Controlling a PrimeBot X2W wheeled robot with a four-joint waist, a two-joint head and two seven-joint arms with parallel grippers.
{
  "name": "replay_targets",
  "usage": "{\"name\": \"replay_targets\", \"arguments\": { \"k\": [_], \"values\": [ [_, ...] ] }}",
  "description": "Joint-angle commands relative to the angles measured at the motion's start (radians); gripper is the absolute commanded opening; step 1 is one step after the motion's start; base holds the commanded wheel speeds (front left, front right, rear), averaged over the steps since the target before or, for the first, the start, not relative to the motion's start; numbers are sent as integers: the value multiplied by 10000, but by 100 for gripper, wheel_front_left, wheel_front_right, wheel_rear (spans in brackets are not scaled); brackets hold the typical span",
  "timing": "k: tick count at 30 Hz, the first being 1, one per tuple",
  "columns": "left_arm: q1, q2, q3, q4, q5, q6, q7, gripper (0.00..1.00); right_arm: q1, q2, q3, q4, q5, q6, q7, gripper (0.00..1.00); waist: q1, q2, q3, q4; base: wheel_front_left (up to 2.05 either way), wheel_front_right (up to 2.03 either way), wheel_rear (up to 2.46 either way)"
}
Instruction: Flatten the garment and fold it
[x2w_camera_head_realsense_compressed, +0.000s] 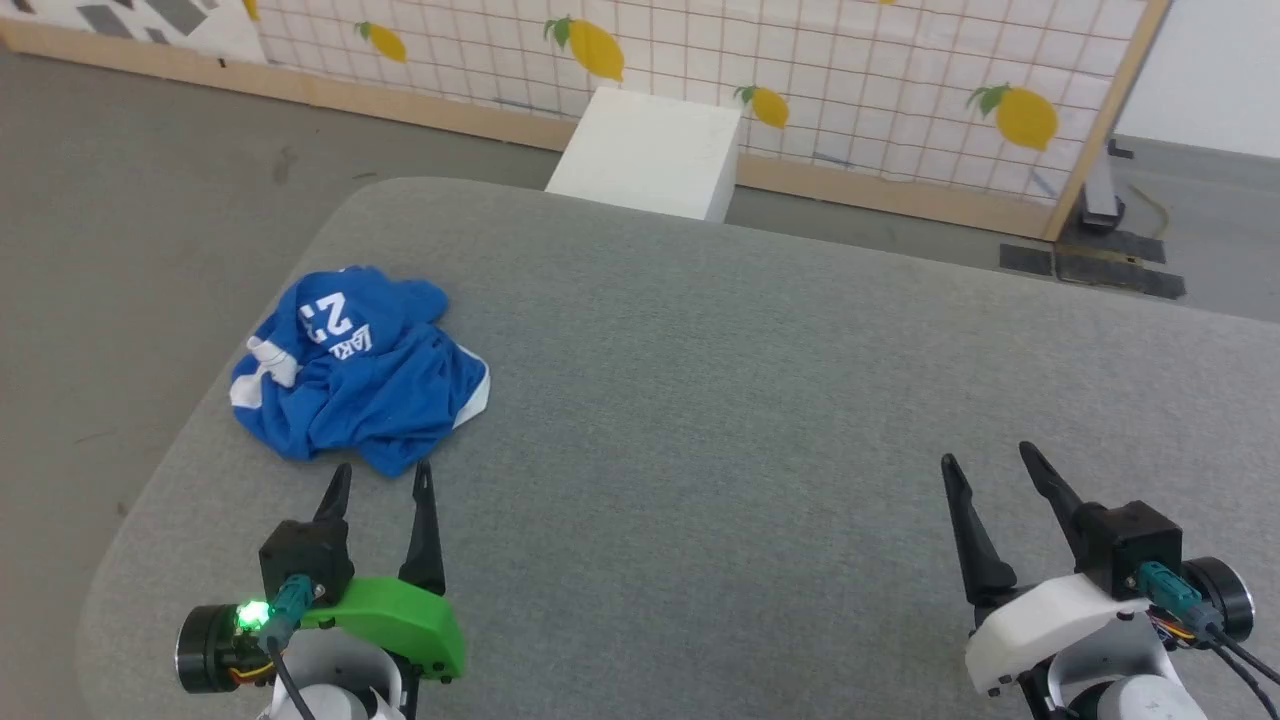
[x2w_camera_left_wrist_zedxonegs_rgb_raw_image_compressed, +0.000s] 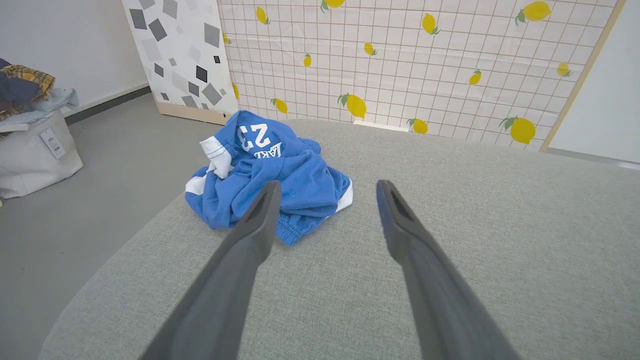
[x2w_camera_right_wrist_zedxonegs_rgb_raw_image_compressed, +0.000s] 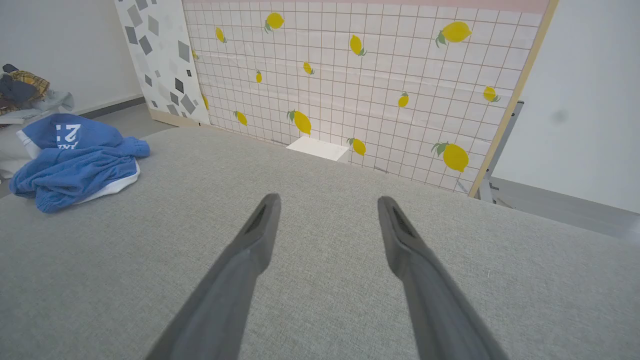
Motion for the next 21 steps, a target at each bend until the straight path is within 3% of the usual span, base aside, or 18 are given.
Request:
{"name": "replay_targets", "arguments": {
  "k": [1, 21],
  "values": [
    [-207, 81, -42, 60, -115, 75, -104, 100, -206, 5, 3, 51, 113, -7, -105, 100, 0, 0, 20, 144, 0, 0, 0],
    [-247, 162, 0, 355, -539, 348, -513, 100, -373, 7, 7, 275, 227, -10, -309, 100, 0, 0, 123, 1059, 0, 0, 0]
  ]
}}
